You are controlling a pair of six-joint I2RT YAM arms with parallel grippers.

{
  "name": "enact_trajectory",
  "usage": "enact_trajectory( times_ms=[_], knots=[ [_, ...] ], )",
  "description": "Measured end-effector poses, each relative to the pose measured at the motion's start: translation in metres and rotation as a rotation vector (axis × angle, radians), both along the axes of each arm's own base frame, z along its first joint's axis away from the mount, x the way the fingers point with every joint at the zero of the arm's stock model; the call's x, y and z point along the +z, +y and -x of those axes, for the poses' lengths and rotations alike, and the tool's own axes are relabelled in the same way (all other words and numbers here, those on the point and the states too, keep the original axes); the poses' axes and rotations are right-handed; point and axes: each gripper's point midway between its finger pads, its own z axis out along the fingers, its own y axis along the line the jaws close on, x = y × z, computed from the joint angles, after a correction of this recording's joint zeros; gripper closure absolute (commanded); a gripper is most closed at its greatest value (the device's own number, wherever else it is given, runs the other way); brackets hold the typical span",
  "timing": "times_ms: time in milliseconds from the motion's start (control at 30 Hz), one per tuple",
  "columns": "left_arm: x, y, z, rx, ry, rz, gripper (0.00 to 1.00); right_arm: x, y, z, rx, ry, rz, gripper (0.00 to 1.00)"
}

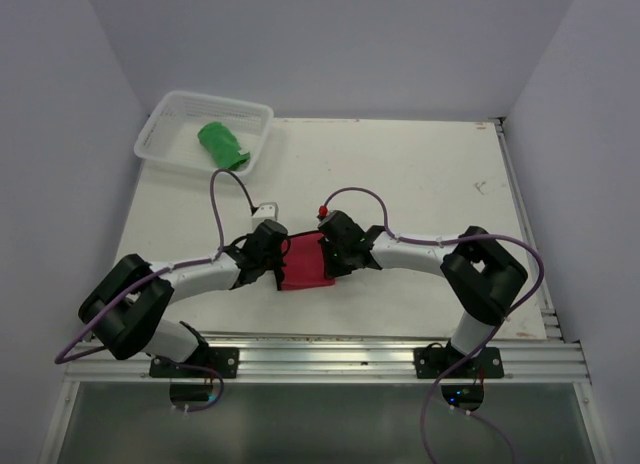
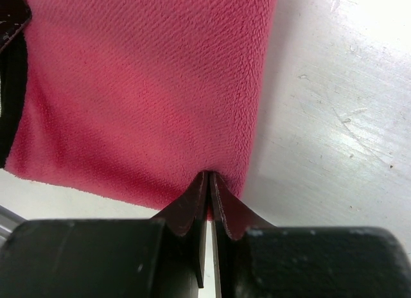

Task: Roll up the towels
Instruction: Roll the towel

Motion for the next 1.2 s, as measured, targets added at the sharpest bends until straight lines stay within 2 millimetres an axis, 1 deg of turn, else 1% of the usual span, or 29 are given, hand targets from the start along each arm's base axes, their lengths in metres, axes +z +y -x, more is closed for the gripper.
enact_trajectory(
  times_ms=[33,100,200,233,267,300,367,433,500,600,667,733,767,833,967,1100,1200],
  knots=[
    [0.000,0.000,0.000,0.001,-0.003,0.004,0.98,0.000,0.000,0.000,0.000,0.000,0.000,0.91],
    [0.000,-0.001,-0.001,0.002,-0.009,0.009,0.91,0.000,0.000,0.000,0.001,0.000,0.000,0.90],
    [0.001,-0.002,-0.001,0.004,-0.013,0.019,0.81,0.001,0.000,0.000,0.001,-0.002,-0.002,0.86],
    [0.002,-0.002,-0.001,0.004,-0.013,0.025,0.79,0.002,0.000,0.000,0.001,-0.003,-0.003,0.84],
    [0.003,-0.003,-0.001,0.002,-0.014,0.030,0.75,0.003,0.000,0.000,0.002,-0.003,-0.003,0.79],
    [0.005,-0.003,0.000,-0.001,-0.014,0.034,0.73,0.003,0.000,0.000,0.002,-0.003,-0.003,0.76],
    [0.011,-0.002,0.001,-0.003,-0.021,0.043,0.70,0.007,-0.001,0.001,0.005,-0.005,-0.001,0.68],
    [0.022,-0.002,0.001,-0.004,-0.032,0.049,0.67,0.012,-0.003,0.002,0.011,-0.006,0.000,0.65],
    [0.037,-0.003,-0.002,-0.006,-0.057,0.060,0.66,0.020,-0.003,0.002,0.014,-0.012,-0.004,0.64],
    [0.062,-0.005,-0.008,-0.005,-0.104,0.082,0.67,0.040,0.001,-0.002,0.017,-0.038,-0.030,0.66],
    [0.075,-0.007,-0.009,-0.007,-0.133,0.107,0.69,0.055,0.006,-0.006,0.017,-0.063,-0.054,0.73],
    [0.081,-0.009,-0.008,-0.016,-0.145,0.128,0.73,0.068,0.009,-0.012,0.019,-0.090,-0.073,0.83],
    [0.083,-0.010,-0.007,-0.022,-0.148,0.140,0.74,0.071,0.011,-0.014,0.017,-0.098,-0.079,0.86],
    [0.082,-0.013,-0.002,-0.043,-0.146,0.159,0.76,0.079,0.012,-0.022,0.009,-0.112,-0.092,0.88],
    [0.061,-0.021,0.021,-0.094,-0.093,0.163,0.78,0.084,0.010,-0.043,-0.025,-0.122,-0.096,0.90],
    [0.044,-0.030,0.044,-0.151,-0.050,0.157,0.79,0.072,0.012,-0.064,-0.038,-0.104,-0.080,0.90],
    [0.036,-0.037,0.056,-0.184,-0.037,0.163,0.80,0.057,0.016,-0.070,-0.028,-0.083,-0.057,0.90]
  ],
)
